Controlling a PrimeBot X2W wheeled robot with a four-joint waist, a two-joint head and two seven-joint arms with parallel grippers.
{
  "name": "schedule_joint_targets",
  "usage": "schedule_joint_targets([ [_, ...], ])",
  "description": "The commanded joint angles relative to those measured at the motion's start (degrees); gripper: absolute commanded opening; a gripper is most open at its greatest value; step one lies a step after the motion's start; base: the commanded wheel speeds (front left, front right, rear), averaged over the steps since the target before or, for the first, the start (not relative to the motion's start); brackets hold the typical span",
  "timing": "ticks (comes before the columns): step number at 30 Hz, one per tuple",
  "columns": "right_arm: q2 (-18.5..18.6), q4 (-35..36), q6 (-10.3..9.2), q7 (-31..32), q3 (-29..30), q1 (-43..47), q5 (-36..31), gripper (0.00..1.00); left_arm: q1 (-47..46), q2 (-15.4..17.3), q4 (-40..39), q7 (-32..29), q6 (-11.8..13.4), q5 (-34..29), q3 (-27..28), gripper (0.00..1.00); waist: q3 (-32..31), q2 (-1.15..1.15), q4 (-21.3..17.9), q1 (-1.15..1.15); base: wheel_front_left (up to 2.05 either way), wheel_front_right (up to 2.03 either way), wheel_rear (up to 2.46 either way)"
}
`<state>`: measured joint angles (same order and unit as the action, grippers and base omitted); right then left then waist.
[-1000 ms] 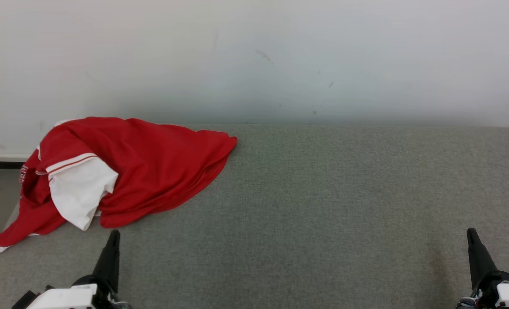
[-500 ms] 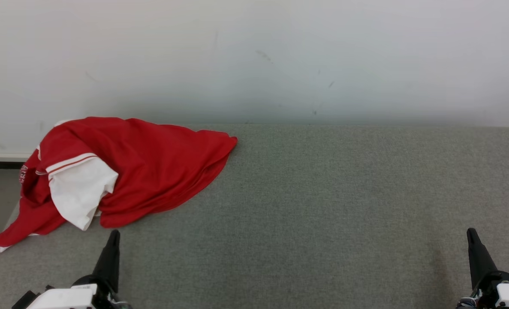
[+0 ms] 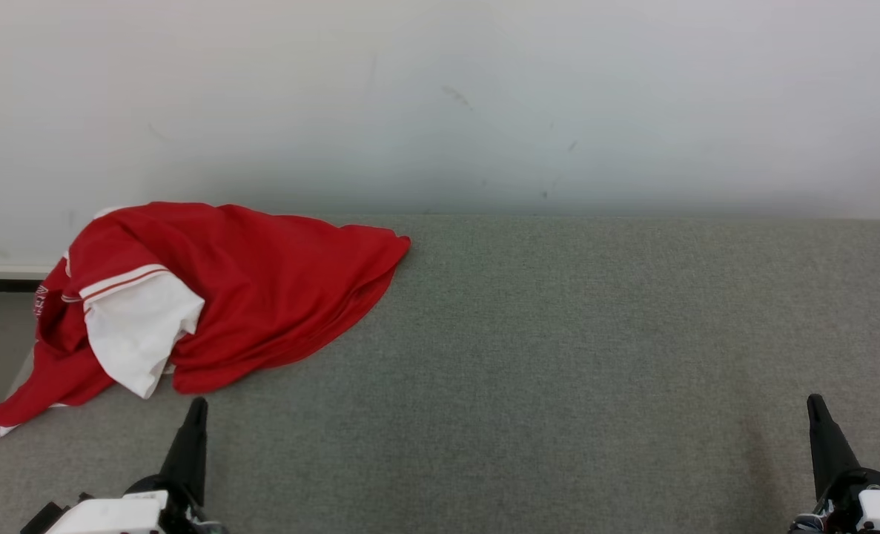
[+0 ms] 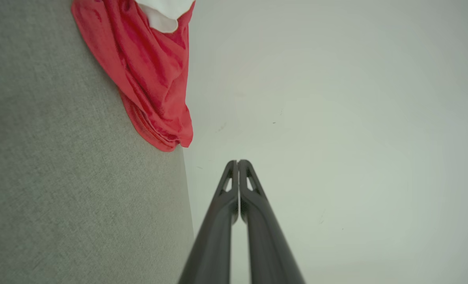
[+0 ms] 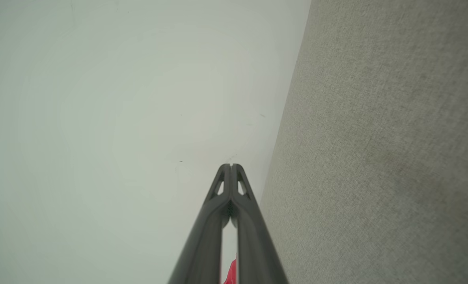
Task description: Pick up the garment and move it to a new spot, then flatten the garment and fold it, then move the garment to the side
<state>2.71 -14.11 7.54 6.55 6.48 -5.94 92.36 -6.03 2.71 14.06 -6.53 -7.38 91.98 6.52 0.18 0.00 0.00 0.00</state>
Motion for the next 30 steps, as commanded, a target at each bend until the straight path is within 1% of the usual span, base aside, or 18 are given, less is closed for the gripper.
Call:
schedule_joint_targets([
  [1,0.4,0.2,-0.12,0.1,0.1,-0.8,0.1,0.00,-0.6,0.4,0.0,-0.1,-0.3,0.8,0.1,0.00,0.0,0.00,0.0,0.00,0.00,0.00,0.00],
  [23,0.4,0.2,-0.12,0.1,0.1,-0.8,0.1,0.00,-0.6,0.4,0.0,-0.1,-0.3,0.8,0.1,0.00,0.0,0.00,0.0,0.00,0.00,0.00,0.00],
  [24,-0.1,-0.1,0.00,0.0,0.0,0.1,0.0,1.00,0.1,0.0,0.1,0.1,0.0,-0.1,0.0,1.00,0.0,0.00,0.0,0.00,0.00,0.00,0.00],
  [30,-0.2,-0.4,0.00,-1.6,-0.7,0.6,-1.1,1.00,0.4,-0.1,0.1,1.6,0.0,-1.2,-1.1,1.00,0.0,0.00,0.0,0.00,0.00,0.00,0.00],
])
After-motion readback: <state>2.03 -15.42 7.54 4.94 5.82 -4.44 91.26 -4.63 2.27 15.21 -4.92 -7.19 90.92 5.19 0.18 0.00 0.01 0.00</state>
